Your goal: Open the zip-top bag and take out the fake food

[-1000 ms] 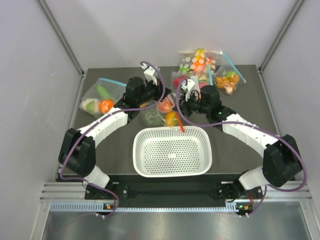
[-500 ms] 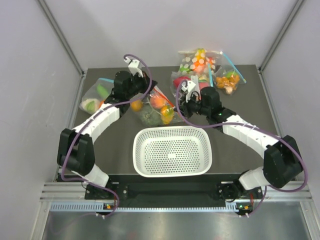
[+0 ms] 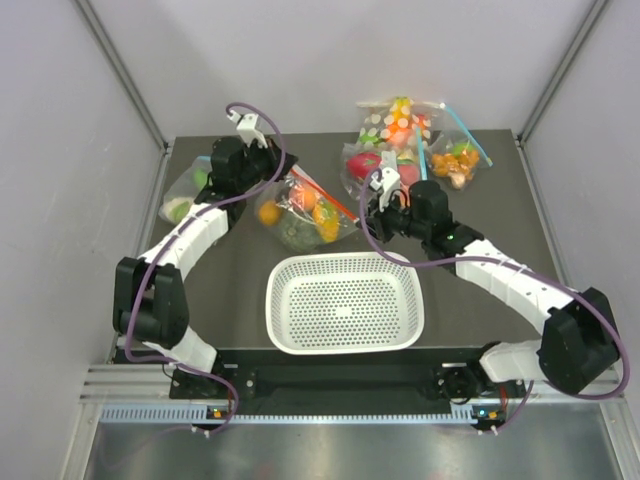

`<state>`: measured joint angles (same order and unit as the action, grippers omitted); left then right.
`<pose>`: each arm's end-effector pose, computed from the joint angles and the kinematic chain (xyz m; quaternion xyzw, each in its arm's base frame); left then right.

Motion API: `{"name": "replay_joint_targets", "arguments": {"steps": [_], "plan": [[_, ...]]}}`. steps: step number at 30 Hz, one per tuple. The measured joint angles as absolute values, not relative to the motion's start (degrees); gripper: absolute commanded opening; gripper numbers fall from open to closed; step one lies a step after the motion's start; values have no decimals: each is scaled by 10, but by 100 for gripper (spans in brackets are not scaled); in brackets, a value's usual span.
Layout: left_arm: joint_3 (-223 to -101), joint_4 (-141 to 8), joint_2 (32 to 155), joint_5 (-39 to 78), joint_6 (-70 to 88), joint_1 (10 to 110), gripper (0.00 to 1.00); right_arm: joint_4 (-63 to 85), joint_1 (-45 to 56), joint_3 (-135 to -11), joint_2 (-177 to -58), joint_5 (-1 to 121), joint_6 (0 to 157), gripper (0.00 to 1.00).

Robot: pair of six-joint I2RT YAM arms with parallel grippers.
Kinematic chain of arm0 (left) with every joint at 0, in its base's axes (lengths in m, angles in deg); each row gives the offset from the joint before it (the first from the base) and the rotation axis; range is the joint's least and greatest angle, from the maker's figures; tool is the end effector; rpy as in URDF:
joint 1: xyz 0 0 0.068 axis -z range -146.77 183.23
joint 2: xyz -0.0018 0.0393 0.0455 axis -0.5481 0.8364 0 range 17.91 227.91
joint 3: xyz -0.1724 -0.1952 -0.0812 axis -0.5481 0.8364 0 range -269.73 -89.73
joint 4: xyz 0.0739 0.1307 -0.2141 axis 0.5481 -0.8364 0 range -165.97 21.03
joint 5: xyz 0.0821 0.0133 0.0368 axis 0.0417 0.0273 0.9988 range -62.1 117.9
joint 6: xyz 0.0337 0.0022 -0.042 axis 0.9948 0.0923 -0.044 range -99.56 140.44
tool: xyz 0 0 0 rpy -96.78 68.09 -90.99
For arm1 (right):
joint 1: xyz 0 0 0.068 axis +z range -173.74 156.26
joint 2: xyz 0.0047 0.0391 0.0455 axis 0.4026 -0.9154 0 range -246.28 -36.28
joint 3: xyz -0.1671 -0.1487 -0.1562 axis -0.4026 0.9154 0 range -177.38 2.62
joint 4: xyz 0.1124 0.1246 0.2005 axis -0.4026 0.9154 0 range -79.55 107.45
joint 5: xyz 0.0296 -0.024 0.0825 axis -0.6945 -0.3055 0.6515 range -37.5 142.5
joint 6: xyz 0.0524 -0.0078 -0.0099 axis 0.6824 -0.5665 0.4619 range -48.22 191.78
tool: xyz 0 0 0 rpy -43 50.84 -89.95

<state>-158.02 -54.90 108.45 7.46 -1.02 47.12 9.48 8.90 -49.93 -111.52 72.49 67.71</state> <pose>0.3643 -0.1028 0.3250 0.0668 0.7498 -0.3234 0.5733 0.2476 0.1730 0.2899 -0.3492 0.7429 0.2757 0.5001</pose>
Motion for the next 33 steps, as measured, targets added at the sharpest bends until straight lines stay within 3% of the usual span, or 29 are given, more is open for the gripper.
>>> {"name": "replay_joint_targets", "arguments": {"steps": [2,3,5,6,9,11,15,33], "plan": [[-1580,-549,1085,69,-11,471,0,100,89,-499,-1112,722,675,1],[-1580,-549,1085,65,-11,471,0,102,90,-498,-1110,722,674,7],[-1580,-548,1085,56,-13,471,0,106,91,-495,-1103,720,673,21],[-1580,-547,1085,49,-15,471,0,111,91,-495,-1099,720,673,37],[-1573,-530,1085,41,-15,467,0,132,91,-494,-1086,720,670,56],[-1564,-519,1084,32,-14,464,0,140,91,-495,-1077,721,669,61],[-1537,-504,1077,11,-5,463,0,148,91,-507,-1071,722,669,65],[-1508,-513,1020,-28,11,475,0,120,121,-614,-1200,736,671,65]]}}
